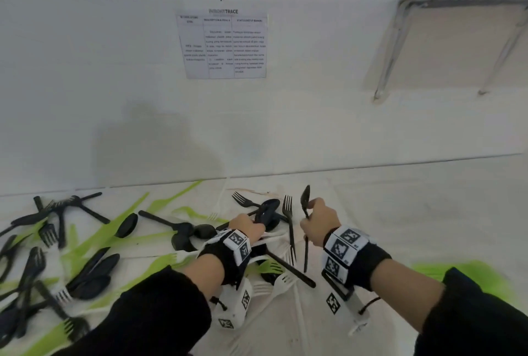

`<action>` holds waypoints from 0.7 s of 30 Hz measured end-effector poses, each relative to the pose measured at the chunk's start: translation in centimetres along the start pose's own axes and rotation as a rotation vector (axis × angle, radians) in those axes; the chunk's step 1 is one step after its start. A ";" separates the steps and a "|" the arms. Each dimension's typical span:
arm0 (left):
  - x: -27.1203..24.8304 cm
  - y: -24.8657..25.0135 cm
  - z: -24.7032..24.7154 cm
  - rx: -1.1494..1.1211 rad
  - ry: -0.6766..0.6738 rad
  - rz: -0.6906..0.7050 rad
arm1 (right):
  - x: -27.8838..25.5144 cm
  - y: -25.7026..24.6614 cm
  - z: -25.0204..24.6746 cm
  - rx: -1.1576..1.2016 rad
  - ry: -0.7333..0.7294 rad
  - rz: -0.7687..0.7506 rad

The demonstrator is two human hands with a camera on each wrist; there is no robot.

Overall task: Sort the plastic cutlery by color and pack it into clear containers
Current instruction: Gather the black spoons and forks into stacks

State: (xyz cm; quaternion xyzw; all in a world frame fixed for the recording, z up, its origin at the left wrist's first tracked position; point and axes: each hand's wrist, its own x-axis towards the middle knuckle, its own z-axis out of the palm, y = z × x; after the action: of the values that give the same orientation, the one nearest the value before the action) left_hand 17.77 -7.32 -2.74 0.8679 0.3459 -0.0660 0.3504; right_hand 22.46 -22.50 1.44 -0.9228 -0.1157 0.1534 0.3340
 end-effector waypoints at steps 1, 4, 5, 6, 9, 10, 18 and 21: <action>-0.2 0.0 0.0 -0.033 0.042 0.015 | 0.3 -0.2 -0.1 0.021 0.011 -0.011; -1.3 0.0 -0.6 -0.102 0.254 0.067 | 1.1 -1.2 -0.1 0.046 0.049 -0.070; -1.6 0.0 -0.8 -0.121 0.334 0.091 | 1.2 -1.6 0.0 0.020 0.052 -0.092; -1.9 0.0 -1.2 -0.150 0.403 0.121 | 1.2 -2.1 0.0 -0.002 0.051 -0.111; -2.4 -0.2 -2.8 -0.348 0.512 0.213 | 1.6 -3.7 0.4 0.005 0.019 -0.102; -2.6 -0.3 -3.4 -0.428 0.526 0.227 | 2.0 -4.3 0.7 -0.012 0.012 -0.102; -2.2 -4.5 -5.4 -0.836 0.359 0.080 | 4.9 -7.1 4.7 -0.355 -0.216 -0.219; -2.1 -6.1 -5.5 -0.895 0.363 0.012 | 5.3 -7.3 6.3 -0.379 -0.283 -0.226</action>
State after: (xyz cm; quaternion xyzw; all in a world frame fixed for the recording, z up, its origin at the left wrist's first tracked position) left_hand 11.53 -1.78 -1.31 0.6314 0.3907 0.2440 0.6238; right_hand 24.24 -11.68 0.49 -0.9195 -0.2901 0.2183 0.1507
